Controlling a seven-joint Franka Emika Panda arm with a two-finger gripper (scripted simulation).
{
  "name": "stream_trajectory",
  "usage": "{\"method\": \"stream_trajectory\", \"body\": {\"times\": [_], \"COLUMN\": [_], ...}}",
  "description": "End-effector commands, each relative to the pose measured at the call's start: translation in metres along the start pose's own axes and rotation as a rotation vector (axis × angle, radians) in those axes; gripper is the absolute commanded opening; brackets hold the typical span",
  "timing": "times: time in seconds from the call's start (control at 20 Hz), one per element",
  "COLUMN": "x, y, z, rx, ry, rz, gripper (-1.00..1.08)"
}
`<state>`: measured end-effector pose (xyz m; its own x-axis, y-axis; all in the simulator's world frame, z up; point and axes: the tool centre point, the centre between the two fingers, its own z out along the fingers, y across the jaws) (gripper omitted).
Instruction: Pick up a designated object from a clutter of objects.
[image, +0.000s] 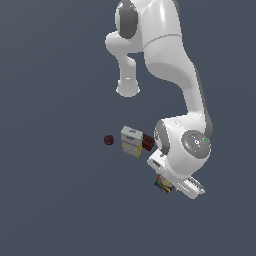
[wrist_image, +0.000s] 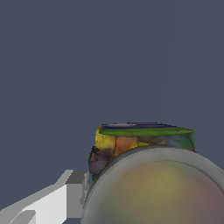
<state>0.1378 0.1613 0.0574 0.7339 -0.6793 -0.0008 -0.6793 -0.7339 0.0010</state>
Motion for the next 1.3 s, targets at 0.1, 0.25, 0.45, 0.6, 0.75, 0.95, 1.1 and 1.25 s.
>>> {"method": "stream_trajectory", "body": {"times": [0.1, 0.25, 0.45, 0.6, 0.75, 0.95, 1.1, 1.25], "x": [0.000, 0.001, 0.003, 0.005, 0.007, 0.012, 0.016, 0.021], "y": [0.001, 0.004, 0.012, 0.022, 0.036, 0.060, 0.082, 0.105], "z": [-0.001, -0.004, -0.012, -0.021, -0.034, -0.057, -0.078, -0.101], "rx": [0.000, 0.000, 0.000, 0.000, 0.000, 0.000, 0.000, 0.000], "ry": [0.000, 0.000, 0.000, 0.000, 0.000, 0.000, 0.000, 0.000], "rz": [0.000, 0.000, 0.000, 0.000, 0.000, 0.000, 0.000, 0.001], "gripper": [-1.00, -1.00, -1.00, -1.00, -1.00, -1.00, -1.00, -1.00]}}
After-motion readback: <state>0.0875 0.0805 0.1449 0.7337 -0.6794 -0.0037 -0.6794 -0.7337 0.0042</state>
